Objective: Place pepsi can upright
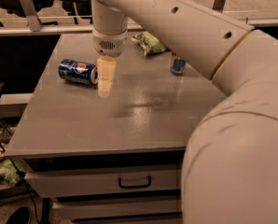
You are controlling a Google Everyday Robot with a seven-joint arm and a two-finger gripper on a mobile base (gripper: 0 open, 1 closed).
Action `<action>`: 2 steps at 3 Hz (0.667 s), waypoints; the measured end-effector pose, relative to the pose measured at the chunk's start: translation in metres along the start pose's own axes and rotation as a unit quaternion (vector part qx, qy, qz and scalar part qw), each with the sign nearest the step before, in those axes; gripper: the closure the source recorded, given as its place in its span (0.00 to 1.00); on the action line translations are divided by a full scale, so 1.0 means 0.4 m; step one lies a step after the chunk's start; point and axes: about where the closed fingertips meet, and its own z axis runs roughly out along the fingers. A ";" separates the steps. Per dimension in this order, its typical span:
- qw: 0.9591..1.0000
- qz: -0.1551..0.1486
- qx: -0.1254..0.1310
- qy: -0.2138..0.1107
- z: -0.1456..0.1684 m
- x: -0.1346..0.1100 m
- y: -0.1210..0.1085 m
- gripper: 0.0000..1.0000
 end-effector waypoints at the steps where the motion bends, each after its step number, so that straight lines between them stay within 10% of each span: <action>1: 1.000 0.007 -0.006 0.016 0.043 -0.051 -0.033 0.00; 2: 1.000 0.009 -0.006 0.028 0.073 -0.100 -0.056 0.00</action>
Offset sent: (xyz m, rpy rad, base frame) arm 0.0361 0.0576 -0.0255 -0.1094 0.0502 -0.0346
